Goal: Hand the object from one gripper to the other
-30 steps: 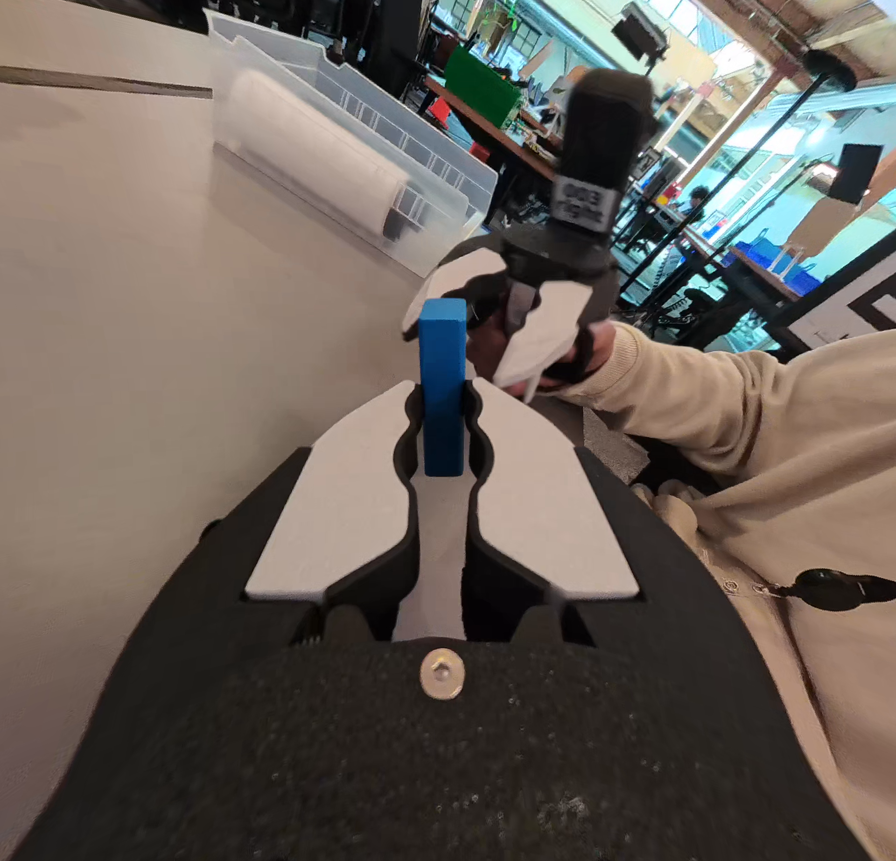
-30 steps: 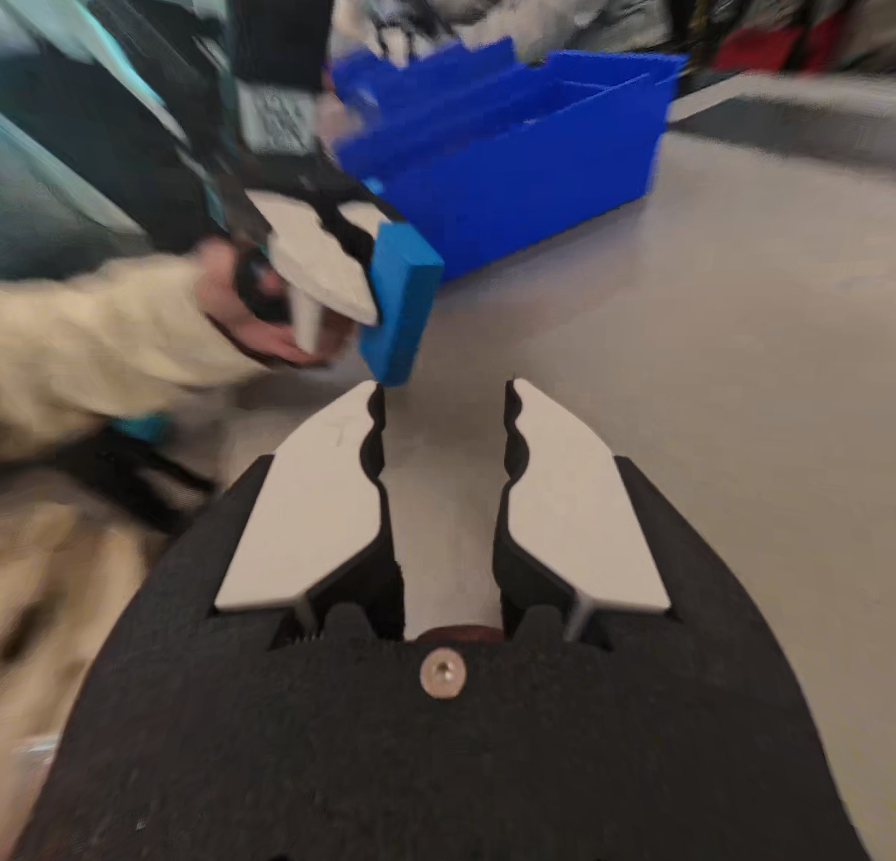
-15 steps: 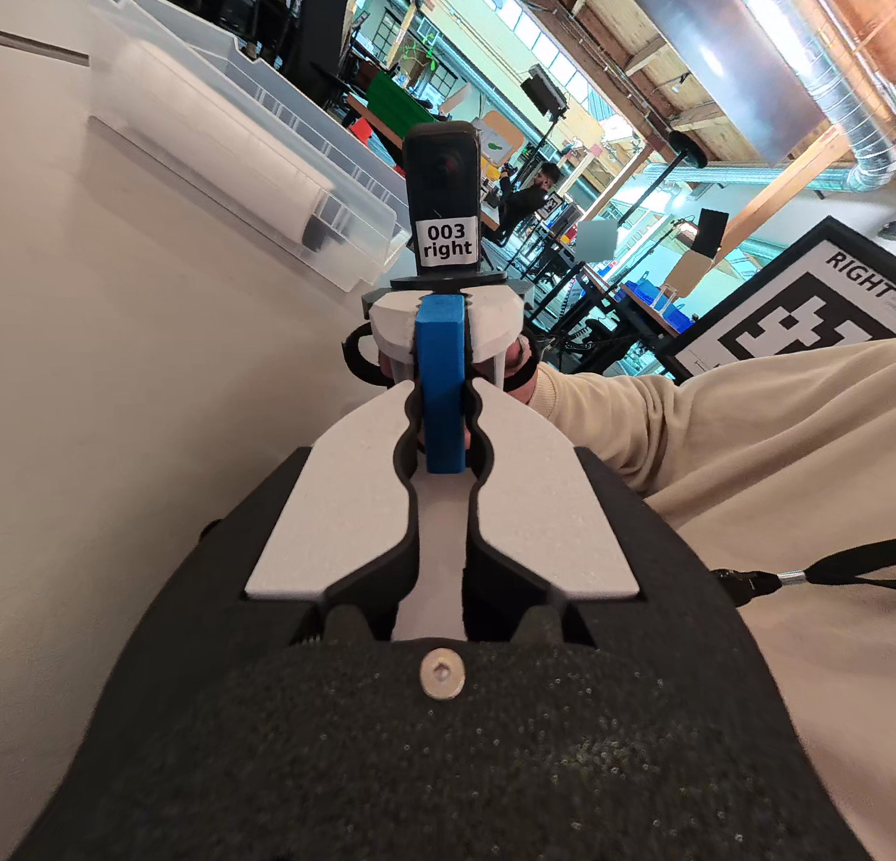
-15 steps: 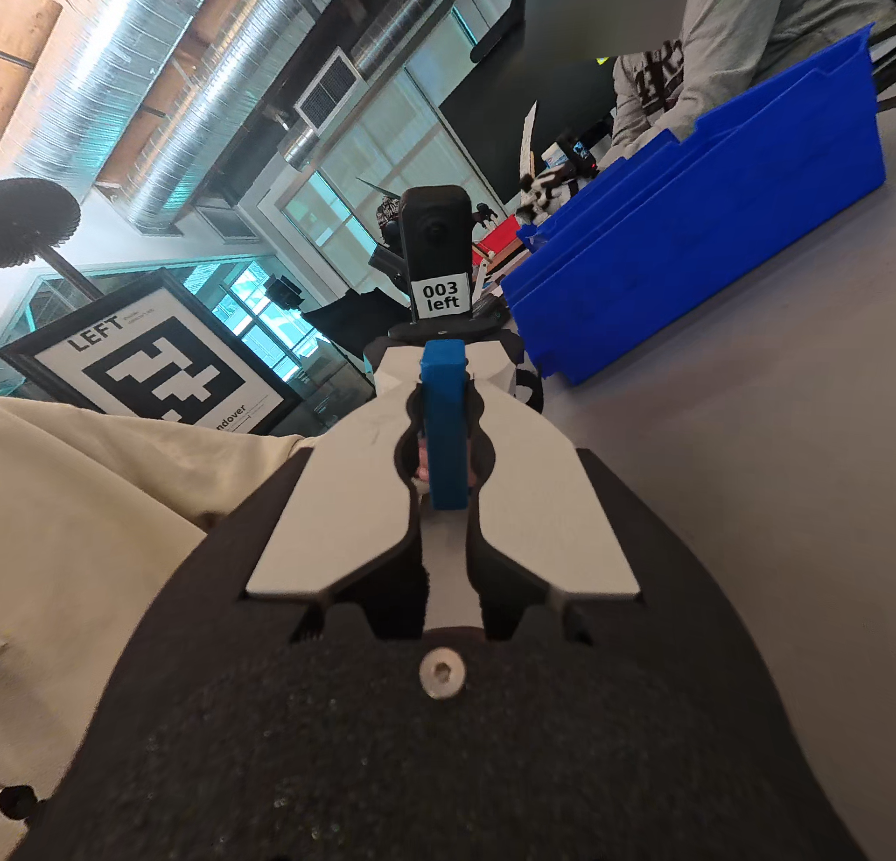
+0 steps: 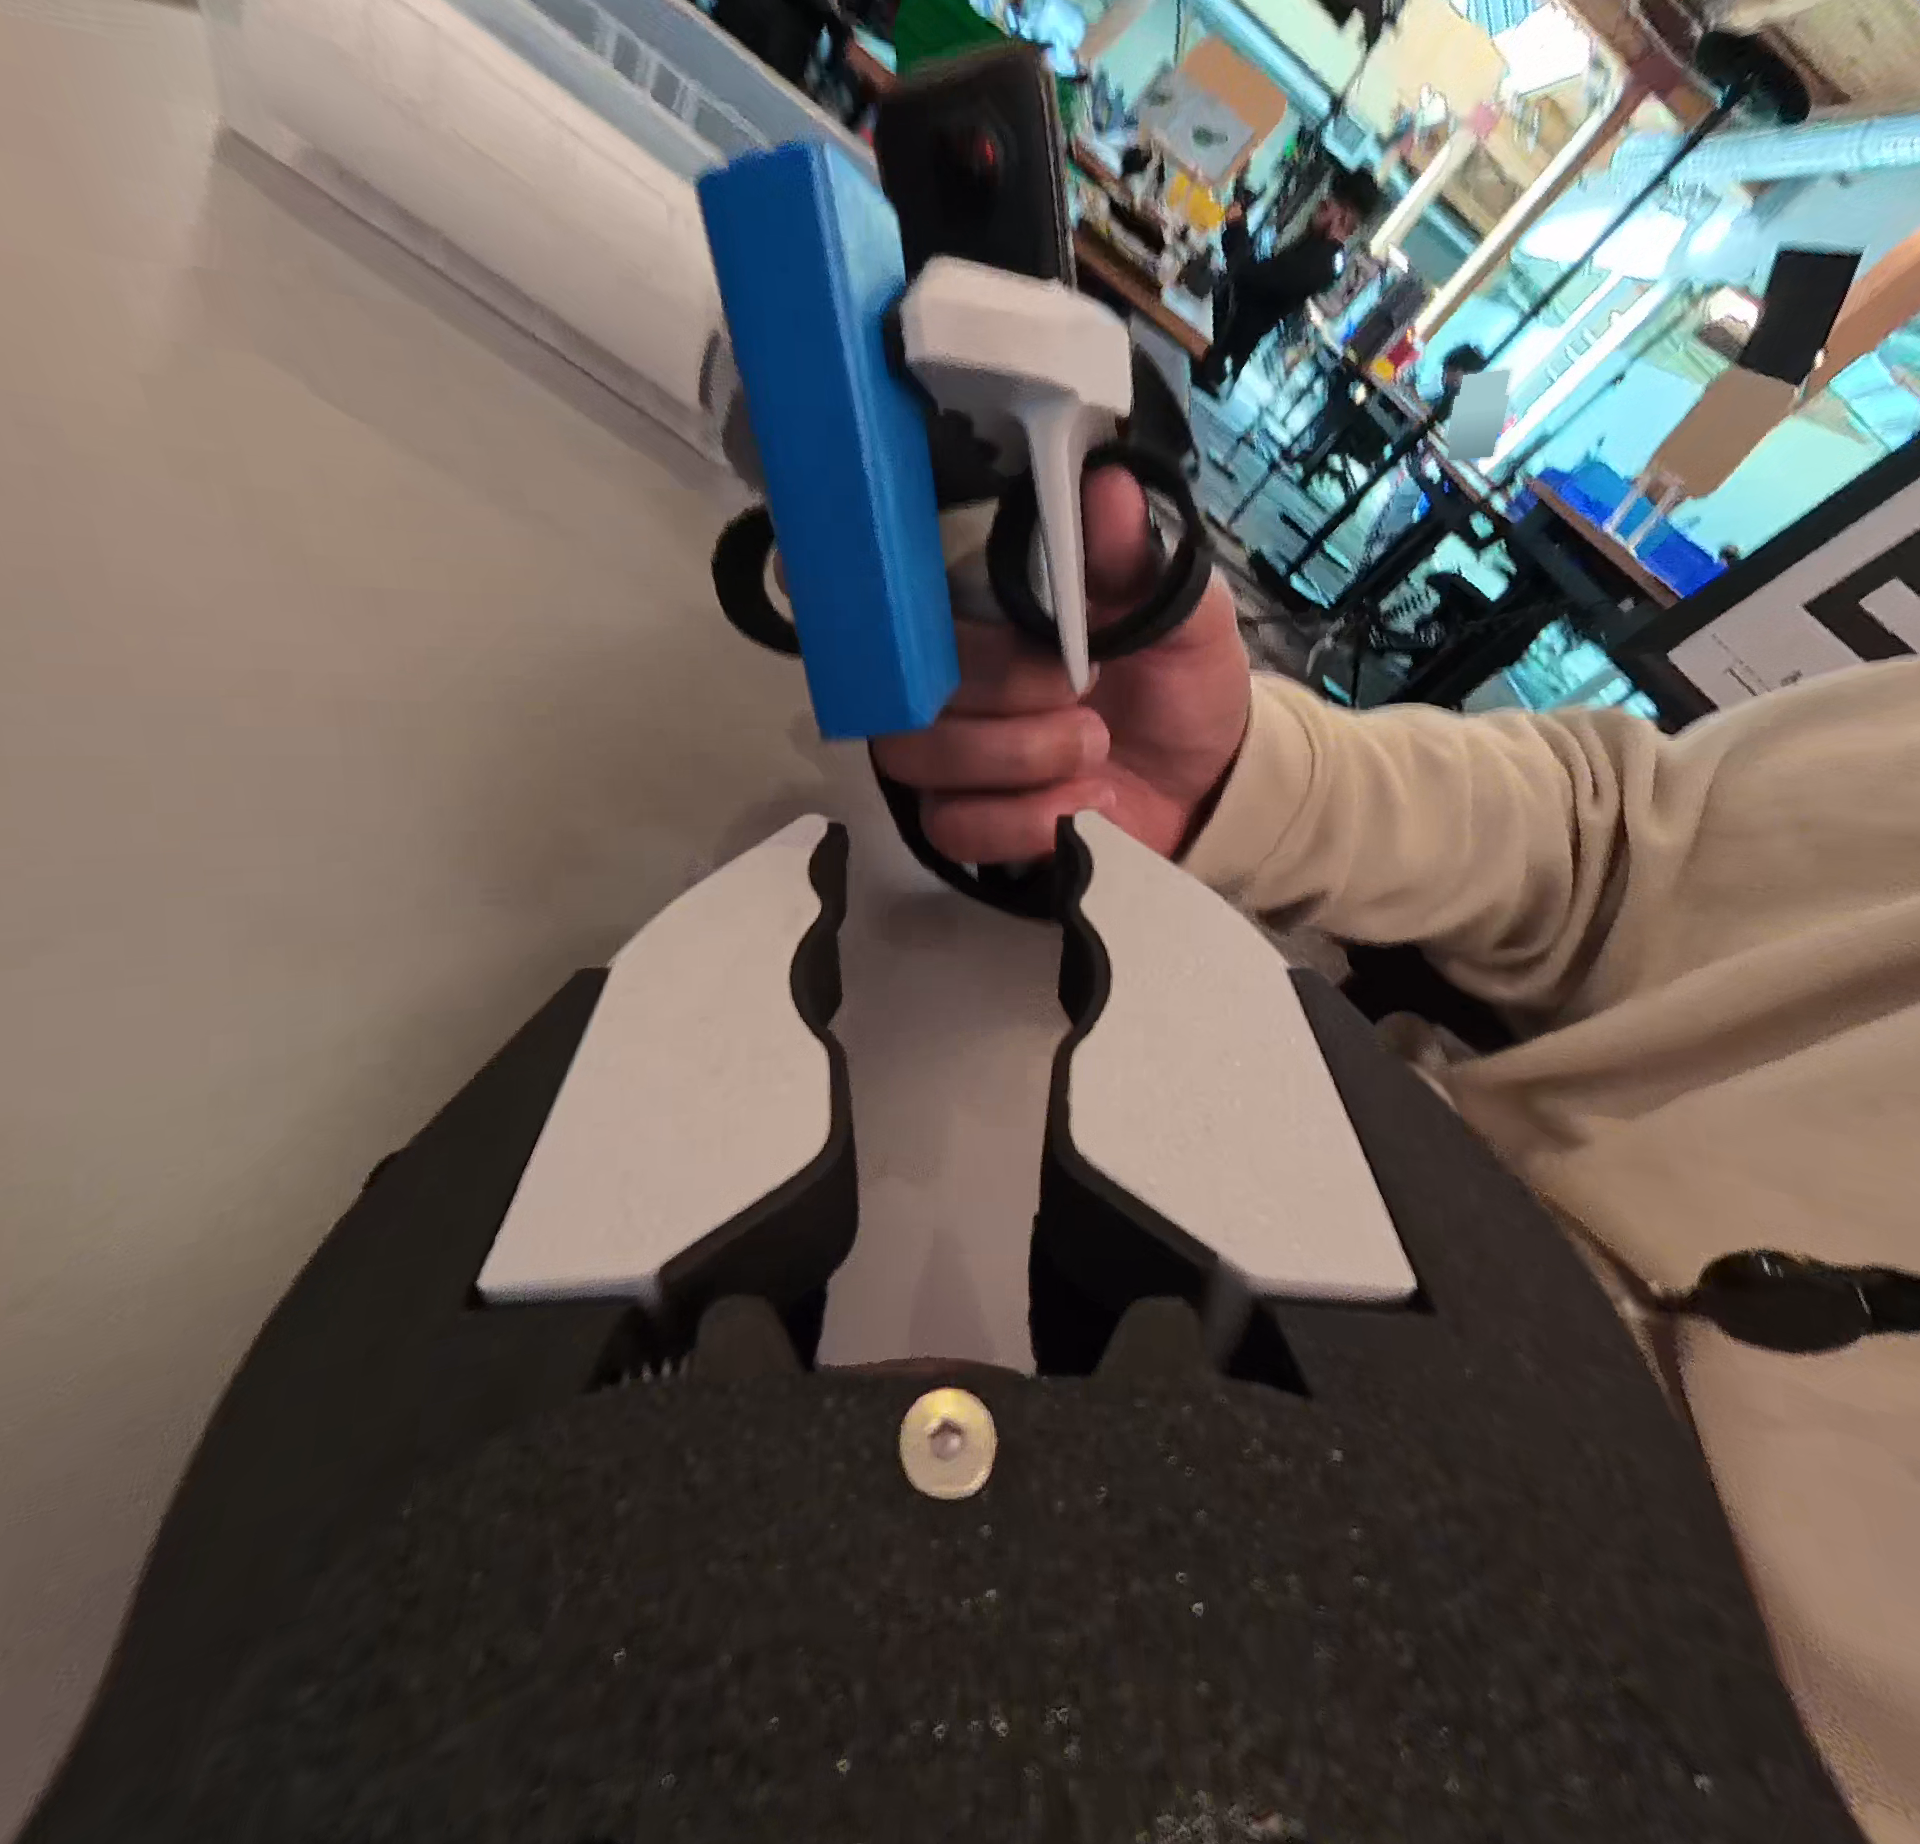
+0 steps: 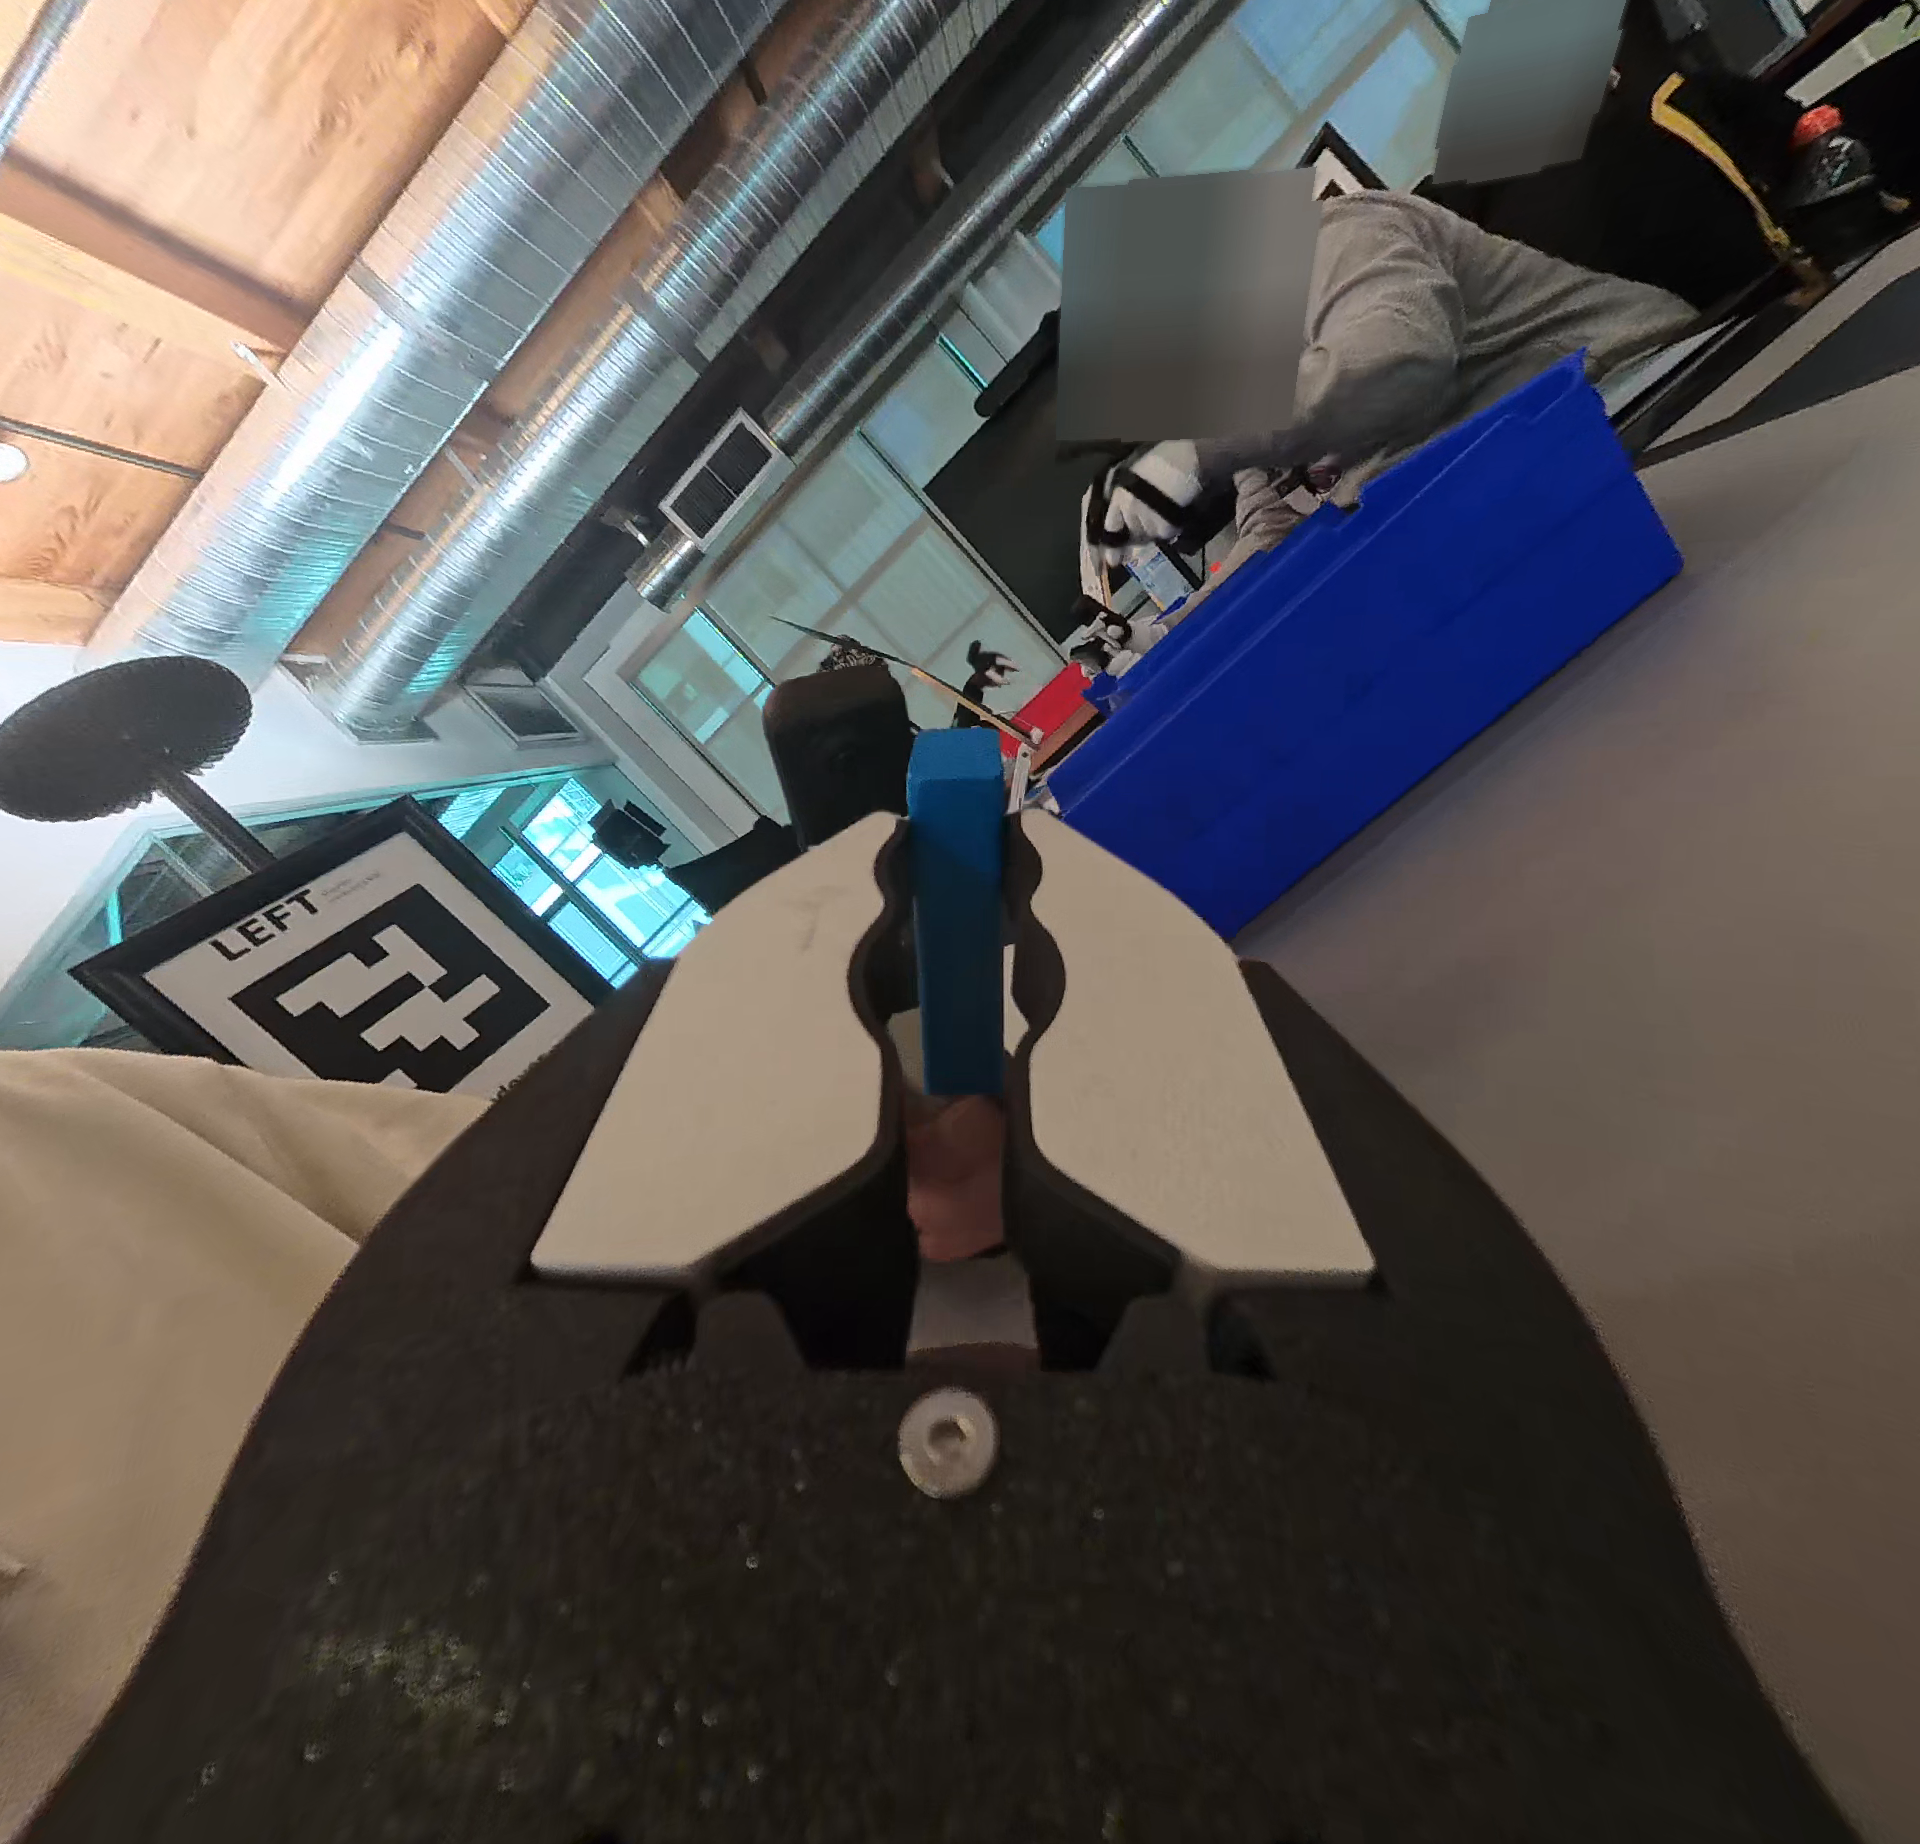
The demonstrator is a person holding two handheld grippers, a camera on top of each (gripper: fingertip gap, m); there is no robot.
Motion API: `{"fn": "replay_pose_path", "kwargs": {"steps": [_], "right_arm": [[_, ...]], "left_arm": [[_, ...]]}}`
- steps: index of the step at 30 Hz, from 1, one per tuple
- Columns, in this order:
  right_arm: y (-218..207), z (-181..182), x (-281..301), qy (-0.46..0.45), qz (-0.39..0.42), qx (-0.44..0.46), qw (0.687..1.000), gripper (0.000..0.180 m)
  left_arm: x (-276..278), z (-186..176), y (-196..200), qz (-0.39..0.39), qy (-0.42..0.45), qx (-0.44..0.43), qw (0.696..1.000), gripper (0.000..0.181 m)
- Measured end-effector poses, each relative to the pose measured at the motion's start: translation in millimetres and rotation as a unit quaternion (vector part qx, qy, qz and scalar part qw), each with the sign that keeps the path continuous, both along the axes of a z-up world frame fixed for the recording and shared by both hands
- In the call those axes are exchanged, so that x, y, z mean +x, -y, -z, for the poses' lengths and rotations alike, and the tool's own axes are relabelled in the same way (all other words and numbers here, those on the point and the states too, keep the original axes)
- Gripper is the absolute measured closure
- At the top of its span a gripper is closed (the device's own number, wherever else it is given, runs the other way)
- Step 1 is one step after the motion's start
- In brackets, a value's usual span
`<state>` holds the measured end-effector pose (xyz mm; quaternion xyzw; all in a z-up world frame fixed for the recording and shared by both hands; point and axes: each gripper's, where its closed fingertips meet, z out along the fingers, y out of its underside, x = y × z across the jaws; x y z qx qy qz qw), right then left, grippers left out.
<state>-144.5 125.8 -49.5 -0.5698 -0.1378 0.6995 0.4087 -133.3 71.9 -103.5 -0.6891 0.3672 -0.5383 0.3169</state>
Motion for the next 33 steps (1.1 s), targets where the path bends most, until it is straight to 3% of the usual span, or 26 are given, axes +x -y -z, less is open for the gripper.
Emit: {"fn": "replay_pose_path", "kwargs": {"steps": [4, 11, 19, 29, 33], "right_arm": [[2, -7, -2, -0.018, 0.009, 0.003, 1.0, 0.163], [-4, -8, 0, -0.047, 0.029, -0.017, 0.998, 0.164], [-17, -15, 17, -0.183, 0.078, -0.103, 0.975, 0.163], [-12, -20, 6, -0.201, 0.101, -0.088, 0.97, 0.163], [-12, -18, 2, -0.183, 0.105, -0.078, 0.974, 0.163]], "left_arm": [[0, -21, -13, -0.048, 0.061, -0.005, 0.997, 0.142], [-2, -36, -18, -0.062, 0.124, -0.027, 0.99, 0.143], [0, -57, -34, -0.165, 0.261, -0.019, 0.951, 0.152], [1, -58, -41, -0.198, 0.293, -0.043, 0.934, 0.15], [-5, -61, -41, -0.203, 0.297, -0.036, 0.932, 0.164]]}}
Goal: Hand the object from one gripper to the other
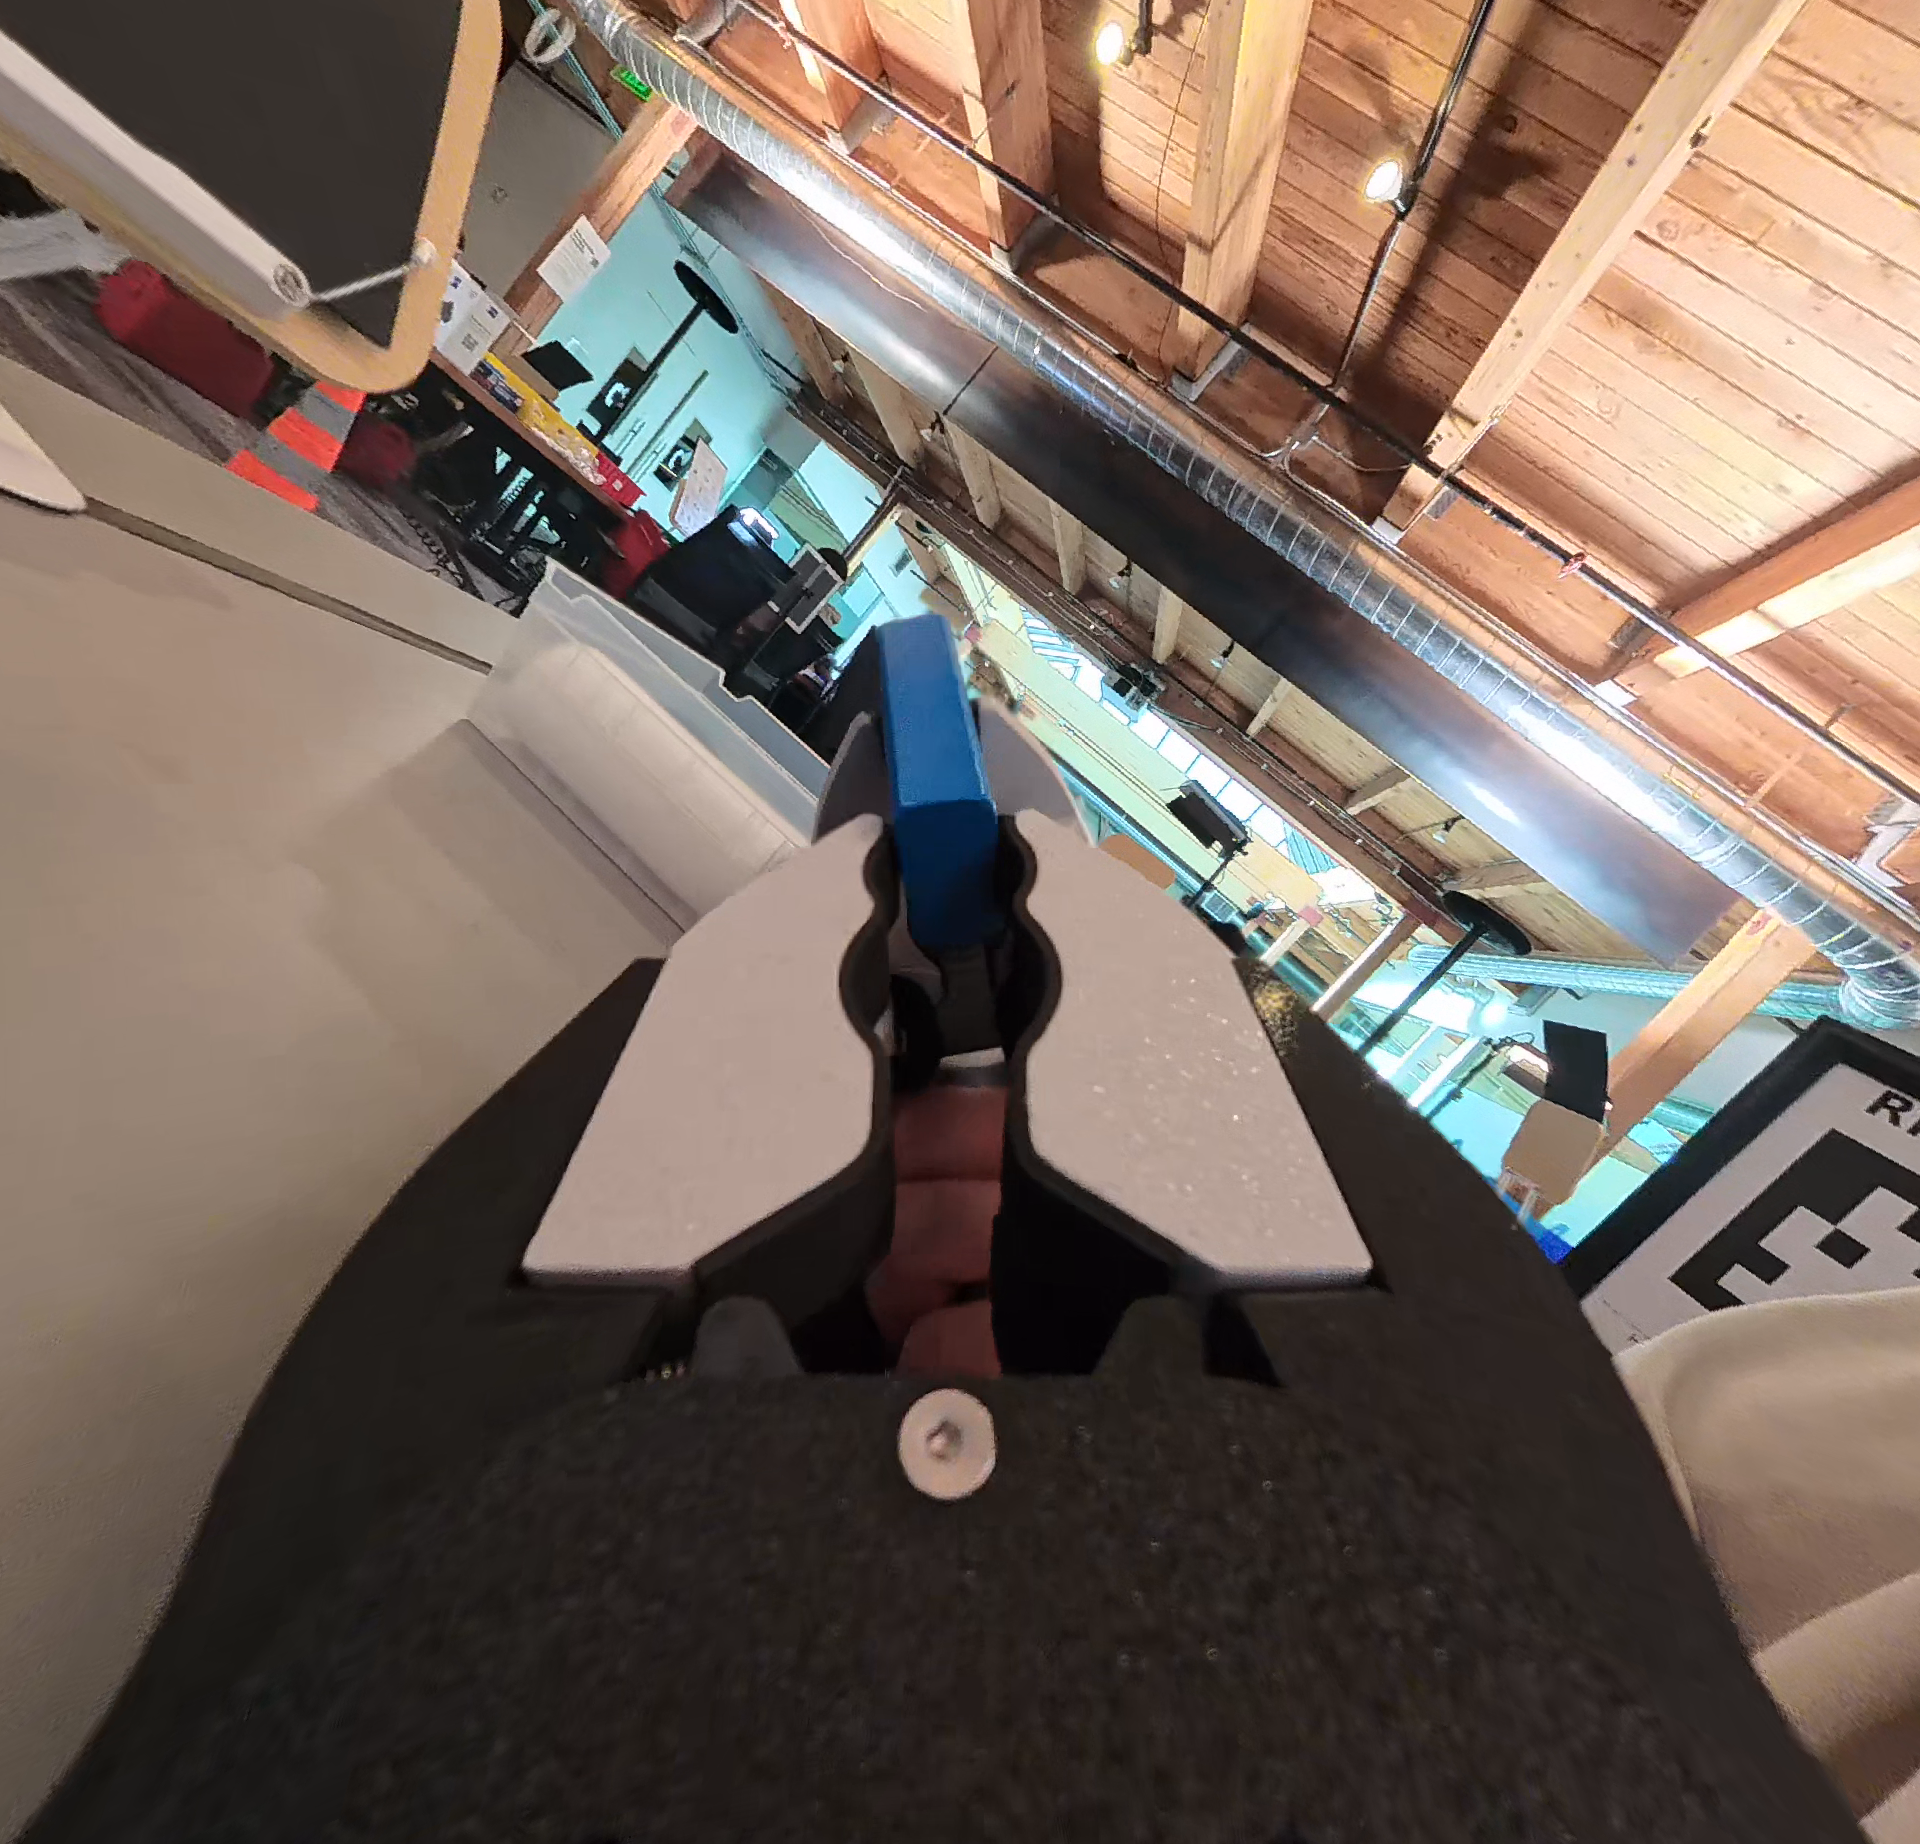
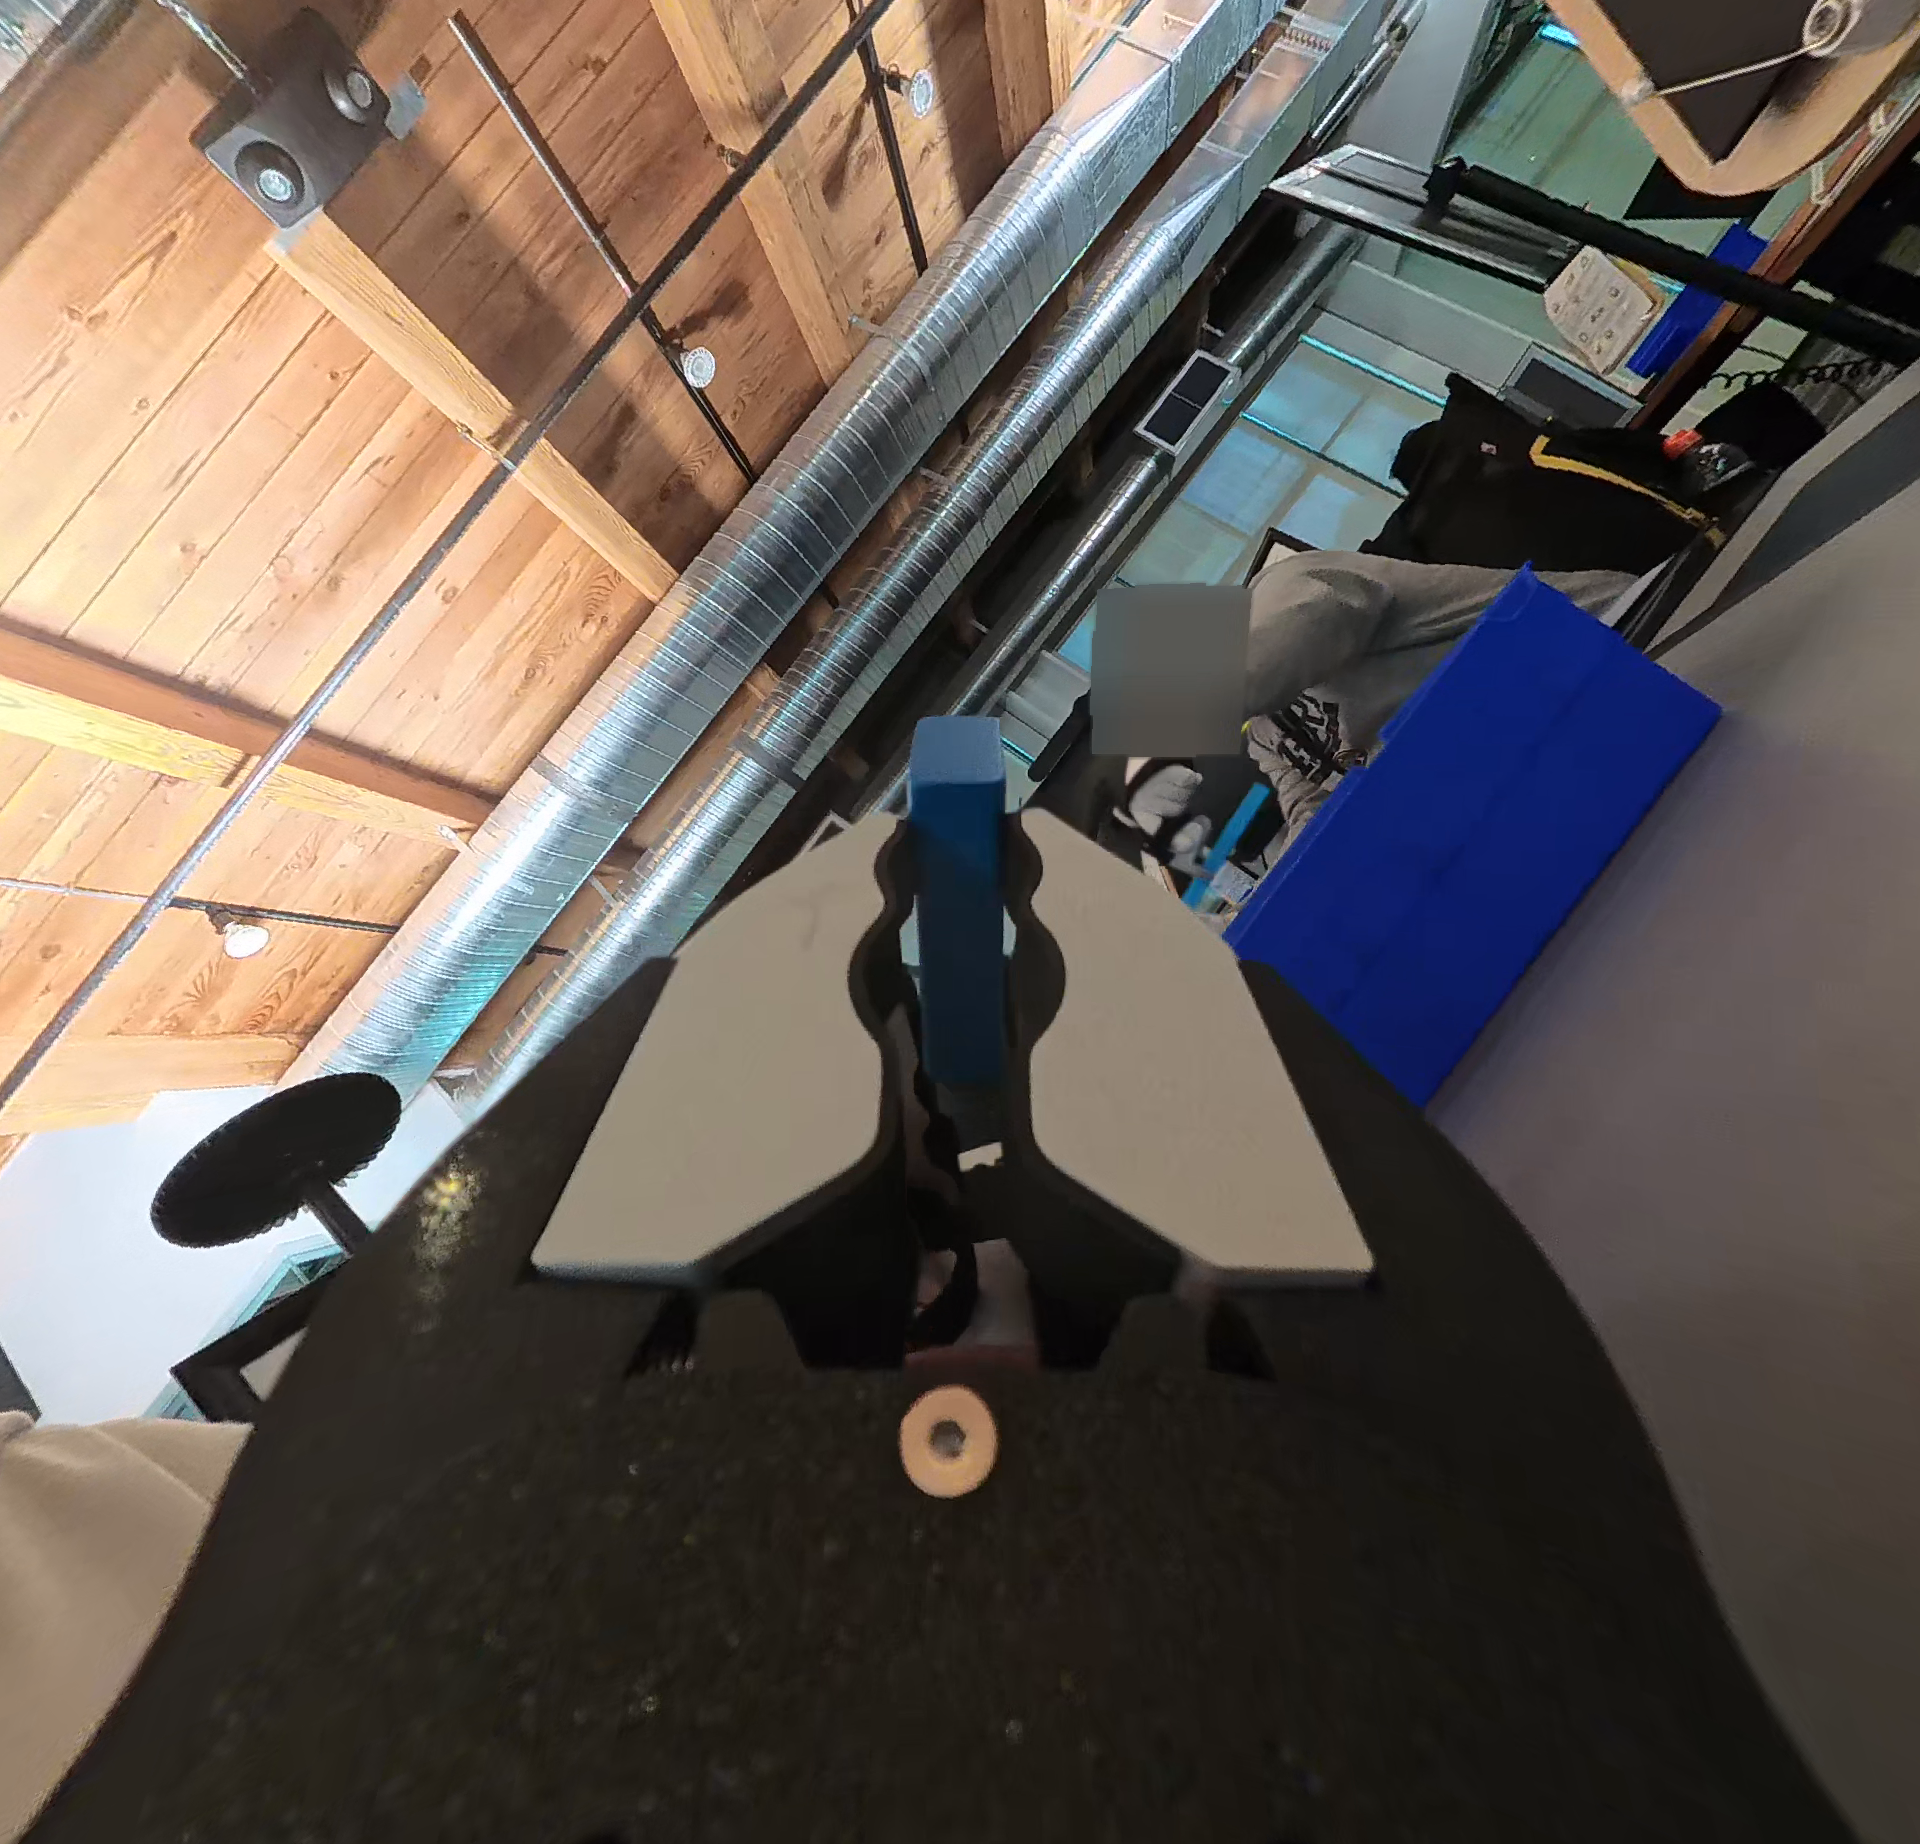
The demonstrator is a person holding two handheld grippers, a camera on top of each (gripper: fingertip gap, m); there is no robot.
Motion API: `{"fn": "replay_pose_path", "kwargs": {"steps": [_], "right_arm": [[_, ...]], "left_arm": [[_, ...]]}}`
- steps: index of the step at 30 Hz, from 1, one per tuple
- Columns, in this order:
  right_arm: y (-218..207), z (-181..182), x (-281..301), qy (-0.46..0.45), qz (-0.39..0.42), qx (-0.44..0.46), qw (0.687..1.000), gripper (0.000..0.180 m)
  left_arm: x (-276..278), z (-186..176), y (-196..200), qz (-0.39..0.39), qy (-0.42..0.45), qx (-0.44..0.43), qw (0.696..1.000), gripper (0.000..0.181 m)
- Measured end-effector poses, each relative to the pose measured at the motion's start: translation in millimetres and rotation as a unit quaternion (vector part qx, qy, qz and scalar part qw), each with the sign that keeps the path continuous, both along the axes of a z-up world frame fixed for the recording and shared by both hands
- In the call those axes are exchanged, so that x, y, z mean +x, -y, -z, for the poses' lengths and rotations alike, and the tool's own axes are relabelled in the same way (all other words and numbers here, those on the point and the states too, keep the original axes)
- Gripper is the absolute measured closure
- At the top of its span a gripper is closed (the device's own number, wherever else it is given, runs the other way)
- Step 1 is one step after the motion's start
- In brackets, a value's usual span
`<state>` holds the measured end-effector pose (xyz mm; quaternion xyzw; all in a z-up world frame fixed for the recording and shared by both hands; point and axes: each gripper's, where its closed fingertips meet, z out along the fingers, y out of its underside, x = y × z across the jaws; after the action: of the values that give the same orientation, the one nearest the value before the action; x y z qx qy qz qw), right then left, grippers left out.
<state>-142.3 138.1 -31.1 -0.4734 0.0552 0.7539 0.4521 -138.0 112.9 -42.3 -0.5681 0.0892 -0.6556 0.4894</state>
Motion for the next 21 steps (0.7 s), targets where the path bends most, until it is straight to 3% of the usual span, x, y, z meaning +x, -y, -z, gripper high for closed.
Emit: {"fn": "replay_pose_path", "kwargs": {"steps": [5, 7, 9, 11, 13, 15, 16, 17, 21], "right_arm": [[6, 1, -6, 0.058, -0.028, 0.031, 0.997, 0.163], [6, 8, -3, 0.118, -0.041, 0.045, 0.991, 0.143], [6, 10, 8, 0.189, -0.046, 0.084, 0.977, 0.139], [7, 14, 18, 0.306, -0.027, 0.169, 0.936, 0.132], [9, 30, 24, 0.438, 0.007, 0.274, 0.856, 0.135], [18, 45, 22, 0.508, 0.023, 0.365, 0.78, 0.137], [28, 48, 17, 0.506, 0.021, 0.412, 0.758, 0.137], [36, 48, 12, 0.487, 0.019, 0.44, 0.754, 0.138], [47, 44, -5, 0.414, -0.088, 0.344, 0.839, 0.14]], "left_arm": [[-8, -3, 2, 0.048, -0.022, -0.011, 0.999, 0.165], [-18, -4, 0, 0.089, -0.03, -0.029, 0.995, 0.165], [-33, -2, -7, 0.102, -0.057, -0.03, 0.993, 0.165], [-41, 3, -5, 0.153, -0.093, -0.028, 0.983, 0.165], [-45, 12, 6, 0.216, -0.137, -0.033, 0.966, 0.165], [-51, 21, 12, 0.234, -0.186, -0.015, 0.954, 0.165], [-53, 20, 13, 0.236, -0.191, -0.004, 0.953, 0.165], [-54, 16, 15, 0.241, -0.184, 0.006, 0.953, 0.165], [-47, 20, 27, 0.246, -0.24, 0.08, 0.936, 0.165]]}}
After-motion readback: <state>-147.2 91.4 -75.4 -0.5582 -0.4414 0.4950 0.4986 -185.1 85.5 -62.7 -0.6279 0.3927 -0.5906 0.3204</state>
